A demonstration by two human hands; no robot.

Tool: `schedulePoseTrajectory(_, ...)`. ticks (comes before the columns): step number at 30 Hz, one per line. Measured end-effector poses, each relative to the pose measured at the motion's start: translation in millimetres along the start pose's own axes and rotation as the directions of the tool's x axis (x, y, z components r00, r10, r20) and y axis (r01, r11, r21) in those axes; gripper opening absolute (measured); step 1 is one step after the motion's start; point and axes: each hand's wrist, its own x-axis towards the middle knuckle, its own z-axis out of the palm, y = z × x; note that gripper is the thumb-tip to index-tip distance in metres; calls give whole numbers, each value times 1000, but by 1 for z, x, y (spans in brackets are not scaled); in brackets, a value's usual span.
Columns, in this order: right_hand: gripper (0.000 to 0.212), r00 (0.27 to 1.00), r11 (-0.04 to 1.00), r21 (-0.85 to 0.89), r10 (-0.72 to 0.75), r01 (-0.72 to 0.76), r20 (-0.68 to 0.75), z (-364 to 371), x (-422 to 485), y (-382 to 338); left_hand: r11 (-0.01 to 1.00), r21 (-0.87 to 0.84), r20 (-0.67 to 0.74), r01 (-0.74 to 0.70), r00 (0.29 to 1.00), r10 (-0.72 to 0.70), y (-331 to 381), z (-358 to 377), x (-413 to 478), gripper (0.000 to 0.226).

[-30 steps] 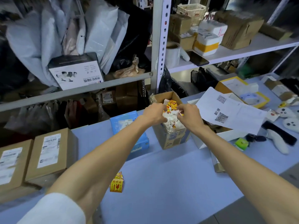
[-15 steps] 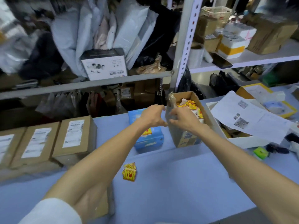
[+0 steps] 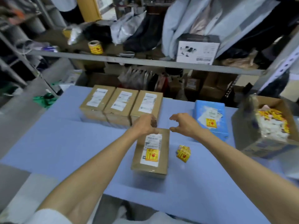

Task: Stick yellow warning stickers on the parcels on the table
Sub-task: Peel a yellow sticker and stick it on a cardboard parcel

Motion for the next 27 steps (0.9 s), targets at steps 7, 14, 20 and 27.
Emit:
schedulePoseTrajectory(7,59,995,987,133,100,-96,-28,62,-14,-32,987,-152,-56,51,997,-60,-64,19,-38,69)
schedulePoseTrajectory(14,69,951,862,420,310,-285,11,116,-57,-43,808,-576,15,124,990,-141,-91,59,-64,78)
schedulePoseTrajectory(20,67,925,711,648,380,-274,-27,137,-77,-61,701,-689,121,182,983,-137,-109,74,-79,94)
schedulePoseTrajectory(27,65,882,531,784,470,-321,43,145,-82,-69,674,-702,154,229,973,-171,-112,81,-85,93)
